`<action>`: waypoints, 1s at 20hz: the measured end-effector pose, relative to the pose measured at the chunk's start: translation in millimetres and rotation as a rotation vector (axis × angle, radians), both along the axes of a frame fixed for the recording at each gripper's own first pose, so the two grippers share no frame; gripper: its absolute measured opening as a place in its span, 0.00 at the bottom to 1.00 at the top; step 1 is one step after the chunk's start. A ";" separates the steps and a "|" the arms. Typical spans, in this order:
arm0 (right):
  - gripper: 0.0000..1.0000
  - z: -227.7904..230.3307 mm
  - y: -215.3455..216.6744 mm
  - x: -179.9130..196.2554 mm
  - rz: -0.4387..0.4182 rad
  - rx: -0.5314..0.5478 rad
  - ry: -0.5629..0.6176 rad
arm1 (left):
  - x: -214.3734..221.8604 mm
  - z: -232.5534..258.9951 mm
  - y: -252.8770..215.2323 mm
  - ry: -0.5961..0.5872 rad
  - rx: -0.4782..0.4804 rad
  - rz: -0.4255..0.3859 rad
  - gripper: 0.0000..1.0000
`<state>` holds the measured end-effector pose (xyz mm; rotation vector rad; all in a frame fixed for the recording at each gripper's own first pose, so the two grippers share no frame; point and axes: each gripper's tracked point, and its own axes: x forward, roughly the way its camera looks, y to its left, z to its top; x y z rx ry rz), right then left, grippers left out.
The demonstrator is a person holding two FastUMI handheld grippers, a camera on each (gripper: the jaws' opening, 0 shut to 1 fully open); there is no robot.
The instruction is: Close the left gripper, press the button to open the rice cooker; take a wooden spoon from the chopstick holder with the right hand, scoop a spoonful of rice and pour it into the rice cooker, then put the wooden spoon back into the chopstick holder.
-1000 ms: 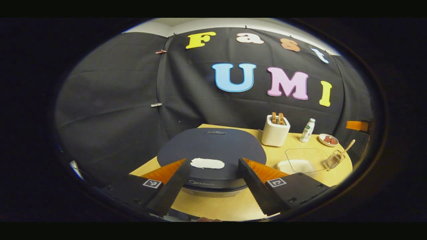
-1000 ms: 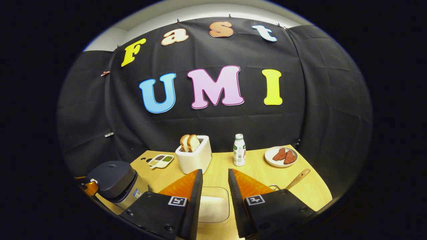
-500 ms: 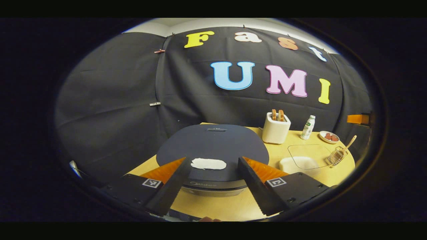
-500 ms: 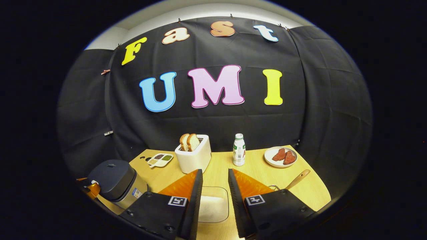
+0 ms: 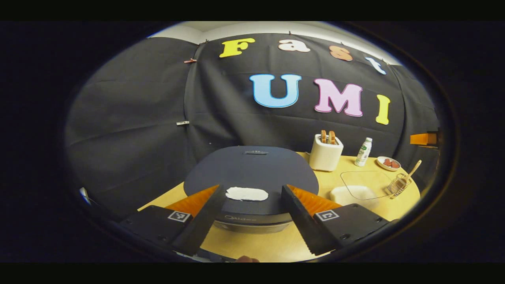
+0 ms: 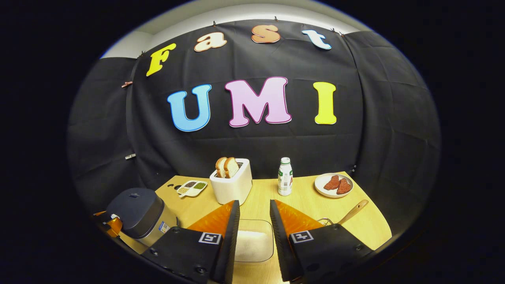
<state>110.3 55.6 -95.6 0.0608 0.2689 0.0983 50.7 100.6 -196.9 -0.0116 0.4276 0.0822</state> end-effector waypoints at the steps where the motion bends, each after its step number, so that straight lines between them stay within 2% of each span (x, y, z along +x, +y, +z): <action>1: 0.49 -0.1 -0.6 -0.9 -0.002 -0.001 0.000 | 1.5 2.2 -0.5 -0.001 0.005 -0.001 0.99; 3: 0.49 1.1 -2.7 -3.2 -0.006 -0.003 -0.002 | 3.3 2.5 -1.3 0.016 0.030 0.000 0.99; 7: 0.49 4.0 -5.6 -7.1 -0.017 -0.003 -0.003 | 11.4 17.6 8.1 -0.012 0.018 0.061 0.96; 8: 0.49 4.9 -6.9 -8.6 -0.020 -0.006 -0.005 | 13.9 24.4 8.2 -0.023 0.019 0.065 0.99; 9: 0.49 5.2 -9.7 -10.5 -0.027 -0.015 -0.004 | 17.9 34.0 8.5 -0.043 0.024 0.067 0.97; 12: 0.49 9.1 -13.4 -15.6 -0.039 -0.023 -0.008 | 29.1 71.6 6.6 -0.125 0.074 0.049 0.99; 18: 0.49 20.4 -23.2 -27.3 -0.082 -0.036 -0.024 | 39.5 156.5 -36.9 -0.319 0.282 -0.100 0.96; 20: 0.51 21.6 -27.6 -30.9 -0.102 -0.039 -0.026 | 39.3 179.8 -59.2 -0.384 0.301 -0.160 0.96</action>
